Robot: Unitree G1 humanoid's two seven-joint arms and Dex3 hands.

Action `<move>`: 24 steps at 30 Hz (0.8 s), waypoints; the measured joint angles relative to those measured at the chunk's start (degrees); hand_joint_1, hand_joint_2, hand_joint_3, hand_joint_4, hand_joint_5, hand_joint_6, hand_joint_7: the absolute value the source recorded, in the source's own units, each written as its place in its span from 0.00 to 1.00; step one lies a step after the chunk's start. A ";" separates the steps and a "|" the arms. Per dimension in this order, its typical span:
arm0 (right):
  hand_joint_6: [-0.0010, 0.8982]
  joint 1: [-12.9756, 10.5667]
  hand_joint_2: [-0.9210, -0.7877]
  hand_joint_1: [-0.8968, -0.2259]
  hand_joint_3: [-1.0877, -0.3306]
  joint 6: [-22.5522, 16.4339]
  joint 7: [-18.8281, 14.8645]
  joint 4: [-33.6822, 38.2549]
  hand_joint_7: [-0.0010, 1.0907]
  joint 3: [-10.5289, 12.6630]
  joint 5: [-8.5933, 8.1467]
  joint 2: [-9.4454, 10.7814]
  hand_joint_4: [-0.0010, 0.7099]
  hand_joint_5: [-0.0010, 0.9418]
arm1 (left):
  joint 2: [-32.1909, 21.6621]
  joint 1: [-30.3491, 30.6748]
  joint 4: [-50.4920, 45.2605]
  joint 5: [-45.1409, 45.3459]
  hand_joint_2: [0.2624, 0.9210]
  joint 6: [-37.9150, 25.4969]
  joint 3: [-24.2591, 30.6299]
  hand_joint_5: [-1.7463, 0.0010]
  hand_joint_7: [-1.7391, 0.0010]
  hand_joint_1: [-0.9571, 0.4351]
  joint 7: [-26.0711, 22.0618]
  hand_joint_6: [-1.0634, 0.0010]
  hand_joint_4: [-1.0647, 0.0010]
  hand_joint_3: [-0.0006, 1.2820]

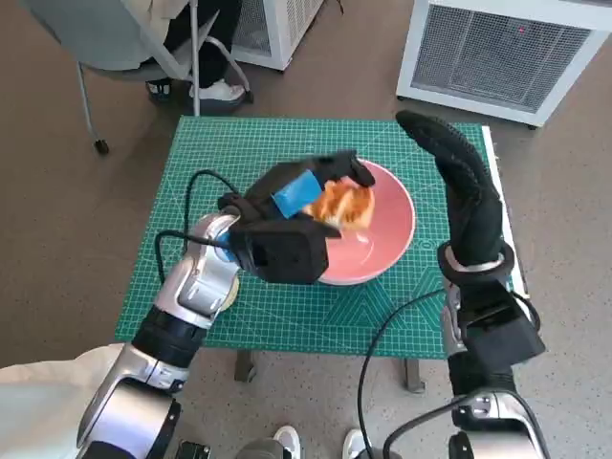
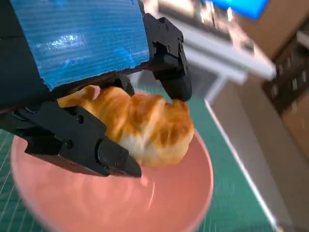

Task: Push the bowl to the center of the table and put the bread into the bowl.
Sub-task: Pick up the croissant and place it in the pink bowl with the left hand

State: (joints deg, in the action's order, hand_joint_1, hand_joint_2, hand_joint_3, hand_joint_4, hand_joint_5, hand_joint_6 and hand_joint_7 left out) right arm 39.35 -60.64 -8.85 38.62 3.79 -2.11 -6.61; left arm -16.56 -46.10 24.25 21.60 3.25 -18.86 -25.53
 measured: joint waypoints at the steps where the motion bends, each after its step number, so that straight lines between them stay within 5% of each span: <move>1: 0.00 -0.02 0.00 0.56 0.40 0.00 0.00 -0.03 0.71 0.01 0.00 0.00 0.43 0.08 | -0.24 -0.07 -0.06 -0.03 0.96 0.06 -0.09 0.95 0.66 0.52 -0.85 0.92 0.83 0.05; 13: 0.00 -0.24 0.00 0.56 0.40 0.05 0.02 -0.80 0.71 0.07 0.00 0.27 0.43 0.09 | -4.23 0.48 -5.98 0.61 0.98 0.22 0.28 1.00 0.71 0.43 -4.14 0.97 0.92 0.02; 24: 0.00 -1.14 0.00 0.55 0.39 0.64 0.02 -2.10 0.71 -0.09 -0.02 0.63 0.42 0.09 | -9.62 7.43 -21.83 -3.07 0.98 -2.39 6.37 1.00 0.88 0.48 -7.29 0.81 0.91 0.00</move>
State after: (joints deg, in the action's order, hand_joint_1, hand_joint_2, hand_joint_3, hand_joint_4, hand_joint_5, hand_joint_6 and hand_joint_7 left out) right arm 38.21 -59.99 -8.83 36.52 3.70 -2.13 -5.97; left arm -26.19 -38.68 2.42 18.53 0.86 -12.49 -32.82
